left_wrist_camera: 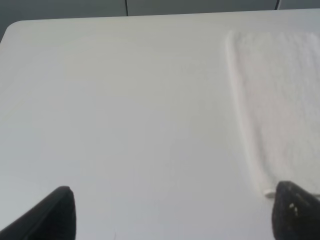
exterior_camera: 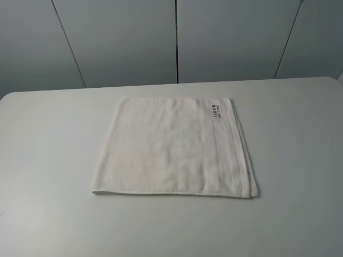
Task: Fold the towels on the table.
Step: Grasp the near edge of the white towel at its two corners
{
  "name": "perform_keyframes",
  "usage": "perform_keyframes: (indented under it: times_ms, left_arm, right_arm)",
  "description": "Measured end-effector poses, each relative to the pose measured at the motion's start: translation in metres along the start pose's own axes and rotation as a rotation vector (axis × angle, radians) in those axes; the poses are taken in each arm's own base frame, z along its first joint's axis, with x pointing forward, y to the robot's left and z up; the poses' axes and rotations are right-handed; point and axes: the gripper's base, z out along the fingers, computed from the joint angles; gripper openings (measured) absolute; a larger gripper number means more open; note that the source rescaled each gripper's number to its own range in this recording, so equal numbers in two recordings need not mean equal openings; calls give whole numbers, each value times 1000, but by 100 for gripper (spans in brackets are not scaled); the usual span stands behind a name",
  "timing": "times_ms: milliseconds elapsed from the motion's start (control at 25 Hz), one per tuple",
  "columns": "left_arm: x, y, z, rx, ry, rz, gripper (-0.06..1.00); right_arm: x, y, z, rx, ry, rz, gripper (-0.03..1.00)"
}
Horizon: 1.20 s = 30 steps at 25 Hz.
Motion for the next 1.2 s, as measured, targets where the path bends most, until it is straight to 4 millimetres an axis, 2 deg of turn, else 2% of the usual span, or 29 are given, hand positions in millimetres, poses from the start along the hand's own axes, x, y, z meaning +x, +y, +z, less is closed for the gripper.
perform_keyframes:
  times_ms: [1200]
  left_arm:
    - [0,0,0,0,0,0,100]
  right_arm:
    - [0,0,0,0,0,0,100]
